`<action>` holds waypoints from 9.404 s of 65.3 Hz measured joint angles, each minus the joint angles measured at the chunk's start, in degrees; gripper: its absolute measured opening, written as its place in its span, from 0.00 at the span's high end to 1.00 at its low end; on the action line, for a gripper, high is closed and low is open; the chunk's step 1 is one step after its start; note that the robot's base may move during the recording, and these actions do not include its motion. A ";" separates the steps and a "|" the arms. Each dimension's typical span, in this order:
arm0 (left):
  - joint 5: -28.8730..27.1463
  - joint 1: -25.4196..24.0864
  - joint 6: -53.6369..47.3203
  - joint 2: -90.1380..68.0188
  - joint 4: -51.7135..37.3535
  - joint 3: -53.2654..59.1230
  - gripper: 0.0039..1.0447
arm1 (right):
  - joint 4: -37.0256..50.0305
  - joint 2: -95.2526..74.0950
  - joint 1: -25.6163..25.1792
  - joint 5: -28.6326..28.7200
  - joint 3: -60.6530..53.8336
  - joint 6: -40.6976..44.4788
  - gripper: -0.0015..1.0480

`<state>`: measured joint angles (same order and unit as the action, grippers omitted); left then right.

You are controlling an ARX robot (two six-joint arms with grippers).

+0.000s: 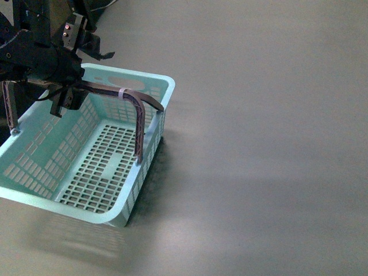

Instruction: Pick lemon and mango into basket

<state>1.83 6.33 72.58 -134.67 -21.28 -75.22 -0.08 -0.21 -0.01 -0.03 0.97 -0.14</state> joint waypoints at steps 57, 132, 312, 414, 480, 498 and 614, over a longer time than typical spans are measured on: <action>9.11 -2.43 8.35 47.25 6.29 30.95 0.74 | 0.00 0.00 0.00 0.00 0.00 -0.02 0.08; 14.29 -7.45 12.24 76.83 21.29 29.92 0.74 | 0.00 0.00 0.00 0.02 0.00 -0.02 0.08; 14.47 -7.41 12.63 76.76 21.31 29.92 0.75 | 0.02 -0.02 0.00 -0.20 0.00 0.00 0.08; 14.40 -7.48 12.66 76.74 21.31 29.90 0.75 | 0.00 0.02 0.02 -0.02 0.00 -0.02 0.08; 14.32 -7.48 12.72 76.81 21.31 29.90 0.76 | 0.00 -0.02 0.00 0.07 0.00 -0.02 0.08; 14.27 -7.48 12.72 76.87 21.31 29.90 0.76 | 0.00 0.00 0.02 -0.02 0.00 -0.02 0.08; 20.00 20.39 -30.60 51.25 41.03 3.69 0.95 | 0.00 0.02 0.00 0.04 0.00 0.00 0.08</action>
<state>21.82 26.72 41.98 -83.42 19.75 -71.53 -0.08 -0.19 -0.01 0.01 0.97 -0.14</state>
